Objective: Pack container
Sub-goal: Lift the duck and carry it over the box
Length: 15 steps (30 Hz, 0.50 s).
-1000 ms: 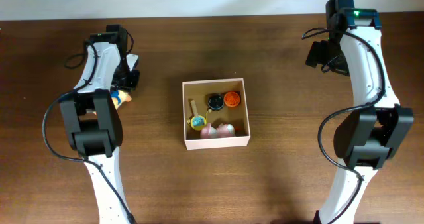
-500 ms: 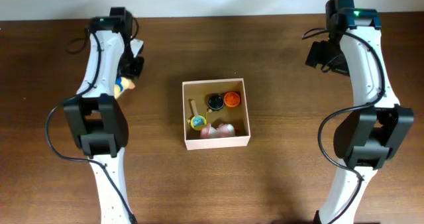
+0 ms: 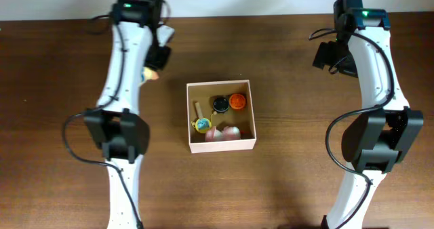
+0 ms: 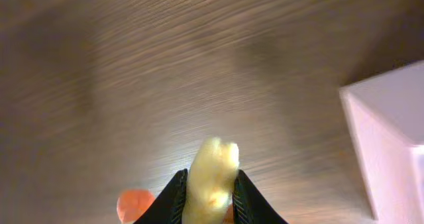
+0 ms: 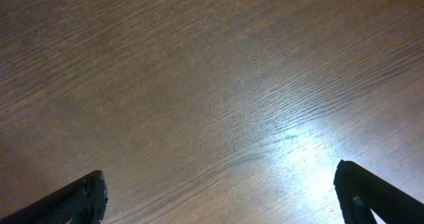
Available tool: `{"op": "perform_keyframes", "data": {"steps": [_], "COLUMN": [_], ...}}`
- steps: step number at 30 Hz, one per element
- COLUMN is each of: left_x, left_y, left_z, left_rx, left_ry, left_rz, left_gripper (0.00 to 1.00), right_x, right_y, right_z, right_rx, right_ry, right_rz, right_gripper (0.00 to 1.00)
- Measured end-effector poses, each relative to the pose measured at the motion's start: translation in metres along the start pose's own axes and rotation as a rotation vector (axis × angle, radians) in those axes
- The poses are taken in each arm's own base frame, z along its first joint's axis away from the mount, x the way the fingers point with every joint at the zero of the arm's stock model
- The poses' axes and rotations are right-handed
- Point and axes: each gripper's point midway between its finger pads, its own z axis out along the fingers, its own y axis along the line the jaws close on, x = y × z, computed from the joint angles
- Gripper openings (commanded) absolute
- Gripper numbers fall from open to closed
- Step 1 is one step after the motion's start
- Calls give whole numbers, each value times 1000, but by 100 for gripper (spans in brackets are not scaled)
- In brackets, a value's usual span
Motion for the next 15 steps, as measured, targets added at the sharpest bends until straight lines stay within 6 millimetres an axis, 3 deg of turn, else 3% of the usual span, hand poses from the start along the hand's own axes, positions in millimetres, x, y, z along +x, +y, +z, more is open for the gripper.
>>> {"op": "perform_keyframes", "data": {"steps": [7, 15], "left_x": [-17, -20], "left_y": [-87, -150], "left_z": [-16, -36], "left_rx": [14, -37], "left_ry": [-34, -72], "left_rz": [185, 336], "left_gripper": [2, 2], "right_x": [0, 0], "right_y": [0, 0], "right_z": [0, 0], "right_rx": [0, 0], "right_ry": [0, 0], "right_rz": [0, 0], "right_gripper": [99, 99]}}
